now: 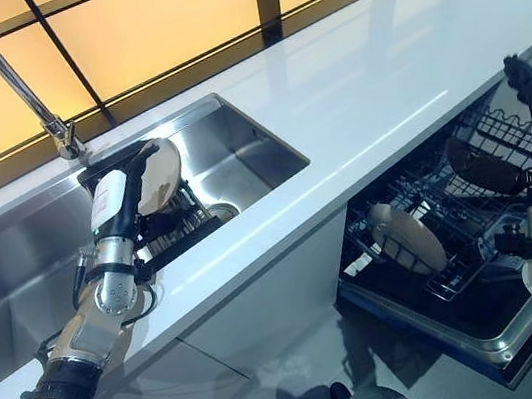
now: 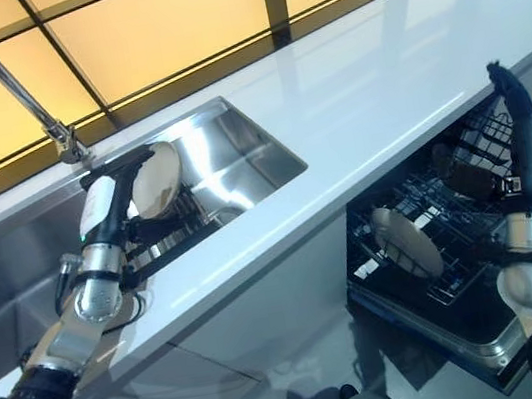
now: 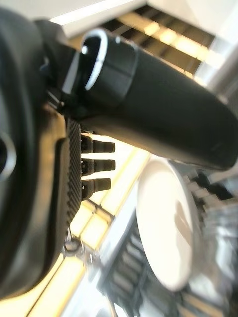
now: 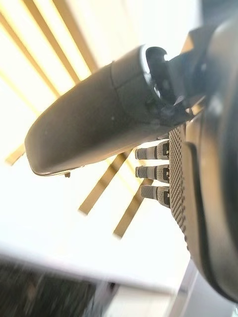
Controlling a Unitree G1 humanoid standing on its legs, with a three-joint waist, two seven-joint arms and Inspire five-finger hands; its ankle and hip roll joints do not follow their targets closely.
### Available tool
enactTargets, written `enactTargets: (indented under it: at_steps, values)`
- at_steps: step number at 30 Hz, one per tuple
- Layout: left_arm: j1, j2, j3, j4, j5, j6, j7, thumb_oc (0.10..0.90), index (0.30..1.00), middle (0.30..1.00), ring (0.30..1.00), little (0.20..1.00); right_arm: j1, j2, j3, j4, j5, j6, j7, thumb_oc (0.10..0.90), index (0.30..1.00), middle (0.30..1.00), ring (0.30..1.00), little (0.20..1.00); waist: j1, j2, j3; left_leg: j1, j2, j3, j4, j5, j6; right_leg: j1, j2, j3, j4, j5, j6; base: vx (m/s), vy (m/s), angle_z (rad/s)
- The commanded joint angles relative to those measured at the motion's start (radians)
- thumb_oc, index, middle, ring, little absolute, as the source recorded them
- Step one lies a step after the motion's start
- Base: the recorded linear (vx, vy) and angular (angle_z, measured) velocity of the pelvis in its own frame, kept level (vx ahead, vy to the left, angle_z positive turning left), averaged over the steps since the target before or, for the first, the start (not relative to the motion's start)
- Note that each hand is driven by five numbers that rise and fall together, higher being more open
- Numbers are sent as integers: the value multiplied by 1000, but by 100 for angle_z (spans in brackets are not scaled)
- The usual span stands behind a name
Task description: Pick up plates and place into dishwasher.
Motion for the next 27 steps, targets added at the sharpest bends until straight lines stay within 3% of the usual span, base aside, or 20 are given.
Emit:
enactTargets:
  at_steps: [1, 9, 27]
  values:
    - [-190, 48, 58, 116, -28, -17, 45, 800, 900, 900, 900, 900, -101, -96, -62, -86, 15, -148, -11, 800, 900, 900, 900, 900, 7, 5, -71, 30, -38, -18, 7, -144, 33, 36, 55, -8, 10, -84, 35, 32, 16, -3]
    - [-331, 36, 11, 321, -38, 16, 20, 800, 900, 900, 900, 900, -150, -146, 1, -85, 1, -97, 53, 800, 900, 900, 900, 900, -20, 6, -77, 28, -38, 5, 7, -143, 34, 29, 55, 2, 10, -82, 39, 50, 10, -1]
    - [-473, 20, -24, 444, -78, 152, 6, 800, 900, 900, 900, 900, -143, -171, -4, -64, 26, -77, 112, 800, 900, 900, 900, 900, -75, 13, -34, 3, -38, 45, 7, -140, 38, -11, 58, 47, 10, -65, 50, 36, 0, -6]
